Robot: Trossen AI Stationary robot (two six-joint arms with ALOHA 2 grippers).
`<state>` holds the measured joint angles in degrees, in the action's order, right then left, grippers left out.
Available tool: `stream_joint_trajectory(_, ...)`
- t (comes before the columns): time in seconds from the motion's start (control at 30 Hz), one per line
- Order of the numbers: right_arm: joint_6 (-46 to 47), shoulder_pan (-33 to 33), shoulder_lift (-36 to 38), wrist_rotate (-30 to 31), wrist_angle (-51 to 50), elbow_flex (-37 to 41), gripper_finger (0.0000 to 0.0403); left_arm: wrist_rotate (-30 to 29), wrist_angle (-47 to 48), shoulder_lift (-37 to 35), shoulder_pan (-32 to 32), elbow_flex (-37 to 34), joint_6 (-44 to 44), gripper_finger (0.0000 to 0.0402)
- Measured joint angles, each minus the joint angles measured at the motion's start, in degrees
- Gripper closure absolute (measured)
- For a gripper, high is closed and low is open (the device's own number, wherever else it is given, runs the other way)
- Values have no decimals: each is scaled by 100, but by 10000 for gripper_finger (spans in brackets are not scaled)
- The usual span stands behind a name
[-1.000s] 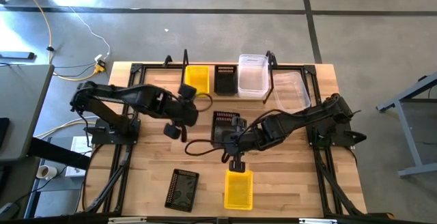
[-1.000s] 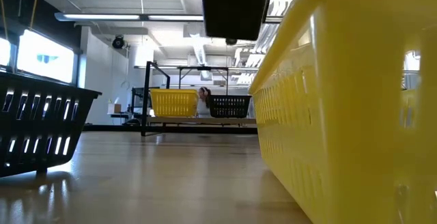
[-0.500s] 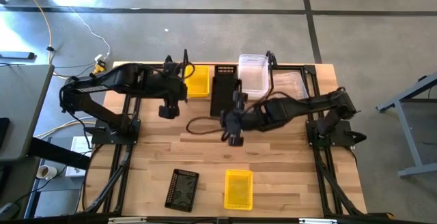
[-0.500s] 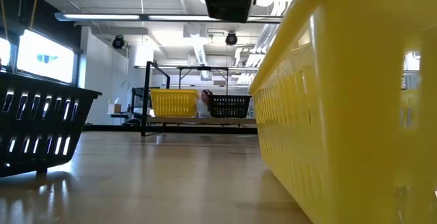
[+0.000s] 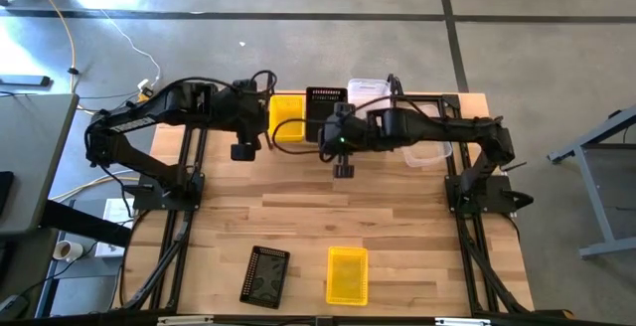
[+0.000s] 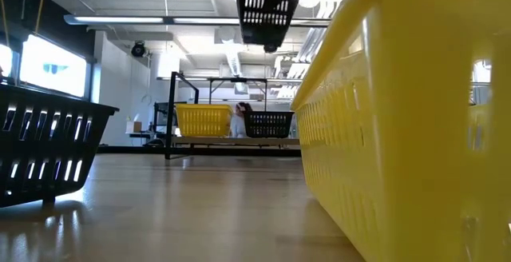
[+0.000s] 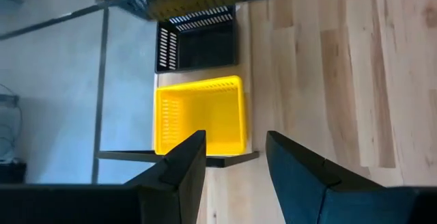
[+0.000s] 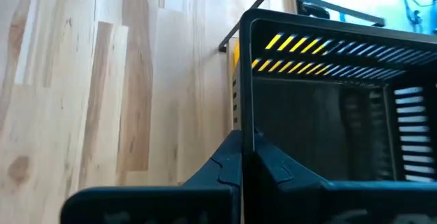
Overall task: Stack baskets on shelf by color
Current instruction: Stack the top black bin on top of the black bin on the shelf
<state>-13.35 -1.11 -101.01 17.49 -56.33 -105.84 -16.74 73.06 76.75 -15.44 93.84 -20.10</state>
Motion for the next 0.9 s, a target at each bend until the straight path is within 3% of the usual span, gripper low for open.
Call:
stream_joint_trajectory(0.33,-727,-714,111,-655,1552,1189,403,116,-9,-35,-459,0,0,259)
stream_joint_trajectory(0.9,-1117,-1389,96,-989,2897,2525,403,478,-7,-35,-780,0,44,259)
